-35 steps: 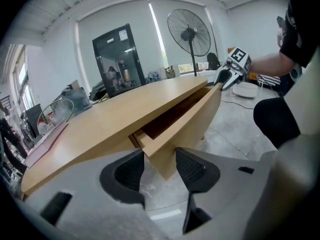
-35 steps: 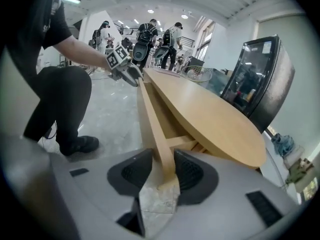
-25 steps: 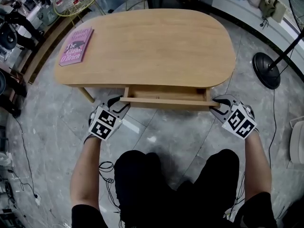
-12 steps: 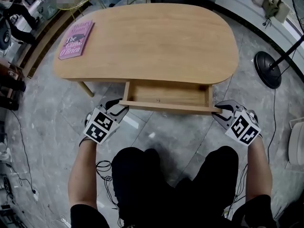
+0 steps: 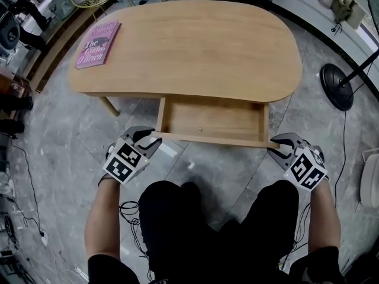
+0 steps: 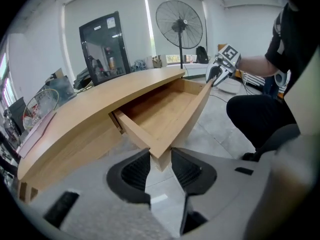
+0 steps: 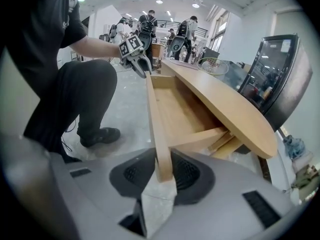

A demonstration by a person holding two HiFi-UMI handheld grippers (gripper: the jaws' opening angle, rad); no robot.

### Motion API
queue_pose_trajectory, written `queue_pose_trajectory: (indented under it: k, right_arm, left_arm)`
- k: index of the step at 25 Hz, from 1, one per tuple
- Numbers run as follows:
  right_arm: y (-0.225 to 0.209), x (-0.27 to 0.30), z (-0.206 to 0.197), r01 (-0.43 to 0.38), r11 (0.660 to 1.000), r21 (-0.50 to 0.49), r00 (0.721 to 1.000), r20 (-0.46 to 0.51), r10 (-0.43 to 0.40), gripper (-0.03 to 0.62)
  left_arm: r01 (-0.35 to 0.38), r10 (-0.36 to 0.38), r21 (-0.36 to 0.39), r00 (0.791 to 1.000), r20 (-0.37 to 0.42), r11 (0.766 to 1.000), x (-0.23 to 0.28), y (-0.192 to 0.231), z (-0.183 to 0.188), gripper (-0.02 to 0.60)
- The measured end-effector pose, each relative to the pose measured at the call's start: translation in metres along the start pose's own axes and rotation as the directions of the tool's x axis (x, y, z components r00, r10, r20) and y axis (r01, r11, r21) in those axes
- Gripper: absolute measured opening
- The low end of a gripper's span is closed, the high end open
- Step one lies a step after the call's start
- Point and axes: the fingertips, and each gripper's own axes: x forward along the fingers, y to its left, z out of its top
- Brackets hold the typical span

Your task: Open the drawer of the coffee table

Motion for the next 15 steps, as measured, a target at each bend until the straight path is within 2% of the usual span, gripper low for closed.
queue_pose_trajectory:
  k: [15]
  right_arm:
    - [0.024, 0.006, -0.005, -0.061, 0.996, -0.065, 0.997, -0.048, 0.058, 0.086]
  left_arm:
    - [0.035, -0.036, -0.032, 0.999, -0.011, 0.999, -0.001, -0.014, -0.016, 0.133]
